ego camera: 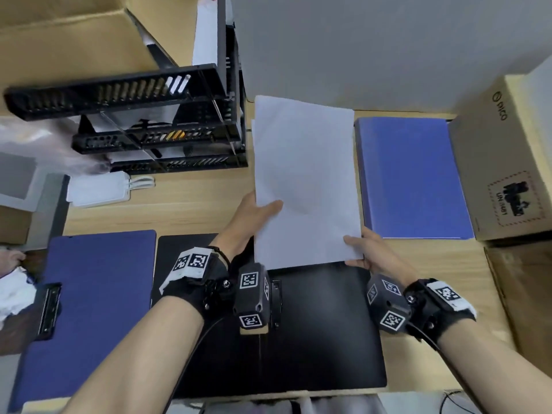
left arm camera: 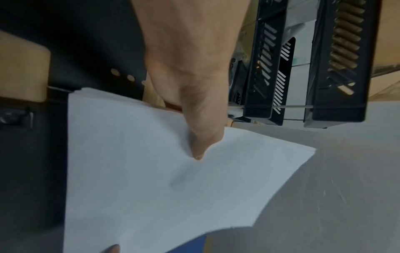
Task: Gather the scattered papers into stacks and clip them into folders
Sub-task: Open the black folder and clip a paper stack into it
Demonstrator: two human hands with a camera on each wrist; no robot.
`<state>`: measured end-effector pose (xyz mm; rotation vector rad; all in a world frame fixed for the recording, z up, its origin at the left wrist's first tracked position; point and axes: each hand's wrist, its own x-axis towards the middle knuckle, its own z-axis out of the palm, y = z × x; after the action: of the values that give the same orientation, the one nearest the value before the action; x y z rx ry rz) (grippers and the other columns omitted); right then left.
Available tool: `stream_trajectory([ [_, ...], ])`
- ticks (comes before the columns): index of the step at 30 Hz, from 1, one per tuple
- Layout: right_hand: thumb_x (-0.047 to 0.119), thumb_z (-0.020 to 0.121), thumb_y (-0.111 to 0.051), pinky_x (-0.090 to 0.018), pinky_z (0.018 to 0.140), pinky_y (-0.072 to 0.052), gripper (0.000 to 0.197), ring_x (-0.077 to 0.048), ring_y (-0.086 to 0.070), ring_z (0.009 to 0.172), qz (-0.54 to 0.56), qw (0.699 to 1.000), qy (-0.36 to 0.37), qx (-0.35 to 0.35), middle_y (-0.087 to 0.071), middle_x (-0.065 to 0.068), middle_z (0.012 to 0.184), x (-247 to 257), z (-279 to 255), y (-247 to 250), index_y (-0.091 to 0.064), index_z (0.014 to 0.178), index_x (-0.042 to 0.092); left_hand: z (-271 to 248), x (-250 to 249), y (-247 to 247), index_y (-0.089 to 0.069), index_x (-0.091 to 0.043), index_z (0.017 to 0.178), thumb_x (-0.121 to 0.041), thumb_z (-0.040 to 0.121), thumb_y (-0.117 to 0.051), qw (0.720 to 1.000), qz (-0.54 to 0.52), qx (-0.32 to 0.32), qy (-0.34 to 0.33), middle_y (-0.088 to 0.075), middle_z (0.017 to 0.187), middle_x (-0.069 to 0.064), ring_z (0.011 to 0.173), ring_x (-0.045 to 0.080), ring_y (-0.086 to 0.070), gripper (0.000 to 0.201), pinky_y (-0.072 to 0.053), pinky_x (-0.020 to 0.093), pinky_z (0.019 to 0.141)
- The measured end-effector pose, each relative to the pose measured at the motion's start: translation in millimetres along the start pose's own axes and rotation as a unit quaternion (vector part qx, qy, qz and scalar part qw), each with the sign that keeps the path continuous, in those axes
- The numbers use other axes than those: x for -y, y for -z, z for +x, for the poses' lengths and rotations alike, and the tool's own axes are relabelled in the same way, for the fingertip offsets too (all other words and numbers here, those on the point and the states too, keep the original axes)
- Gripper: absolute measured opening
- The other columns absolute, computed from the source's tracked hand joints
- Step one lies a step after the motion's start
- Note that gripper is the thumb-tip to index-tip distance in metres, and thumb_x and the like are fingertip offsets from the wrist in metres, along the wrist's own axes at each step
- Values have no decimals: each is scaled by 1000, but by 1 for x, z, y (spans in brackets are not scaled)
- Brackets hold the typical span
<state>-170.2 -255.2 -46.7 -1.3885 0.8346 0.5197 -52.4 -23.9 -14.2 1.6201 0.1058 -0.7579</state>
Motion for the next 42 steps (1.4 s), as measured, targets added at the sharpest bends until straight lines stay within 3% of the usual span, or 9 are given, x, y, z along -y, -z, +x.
stream_trajectory([
  [2, 16, 98, -53, -26, 68, -58, 26, -14, -65, 97, -23, 1000, 7, -16, -66, -4, 120, -3, -9, -9, -55, 123, 16, -12, 3, 8, -59, -13, 127, -12, 92, -65, 1000, 5, 10, -11, -69, 120, 3, 109, 20, -67, 35, -52, 38, 97],
  [9, 15, 96, -52, -24, 82, -55, 27, -10, -68, 98, -21, 980, 178, -81, -70, 3, 113, 38, -55, -52, -60, 122, 13, -56, -4, 41, -63, -15, 116, -6, 88, -68, 996, 20, 19, -85, -70, 114, 2, 101, 15, -69, 30, -55, 29, 88],
  [13, 20, 92, -53, -43, 98, -50, 32, -23, -63, 114, 10, 962, 249, -109, -68, -7, 120, 60, -77, -69, -60, 122, 11, -75, -18, 51, -64, -16, 111, 1, 79, -75, 988, -2, -13, -153, -70, 110, 0, 87, 0, -68, 38, -54, 16, 81],
  [16, 14, 94, -51, -32, 95, -49, 32, -15, -63, 113, 1, 966, 244, -87, -68, 2, 121, 54, -90, -77, -60, 124, 15, -87, -11, 63, -65, -15, 115, 0, 76, -78, 987, -13, -16, -159, -71, 113, -1, 100, 10, -69, 43, -55, 23, 87],
  [21, 6, 98, -46, -12, 65, -45, 25, -3, -62, 89, -39, 983, 173, -51, -67, 13, 102, 23, -99, -79, -61, 99, 27, -95, 21, 72, -55, -18, 129, -3, 92, -59, 992, 42, 24, -117, -63, 125, -3, 114, 11, -59, 40, -49, 24, 94],
  [24, 14, 100, -47, -18, 74, -41, 20, -5, -58, 97, -55, 985, 158, -45, -64, 13, 111, 14, -99, -79, -58, 108, 28, -102, 32, 69, -55, -15, 131, -8, 99, -49, 991, 70, 36, -110, -61, 129, -2, 115, 11, -57, 33, -45, 16, 89],
  [31, 35, 99, -51, -34, 104, -44, 33, -12, -62, 115, -58, 979, 193, -19, -66, 6, 126, 6, -106, -66, -59, 126, 19, -110, 31, 58, -54, -13, 135, -27, 102, -47, 988, 56, 48, -133, -63, 129, -3, 117, 11, -61, 37, -48, 33, 103],
  [35, 45, 91, -61, -42, 99, -49, 43, -17, -67, 109, -73, 978, 196, 6, -70, 6, 120, 11, -113, -52, -60, 127, 22, -107, 12, 45, -54, -16, 134, -24, 102, -46, 990, 32, 36, -129, -65, 127, -3, 113, 13, -64, 34, -51, 32, 97],
  [42, 20, 94, -62, -29, 76, -59, 27, -19, -72, 95, 17, 988, 148, 28, -75, -1, 107, -2, -108, -23, -57, 119, 15, -94, 16, 1, -59, -14, 129, -19, 98, -53, 998, -24, 21, -50, -70, 119, 0, 108, 19, -67, 31, -52, 37, 95],
])
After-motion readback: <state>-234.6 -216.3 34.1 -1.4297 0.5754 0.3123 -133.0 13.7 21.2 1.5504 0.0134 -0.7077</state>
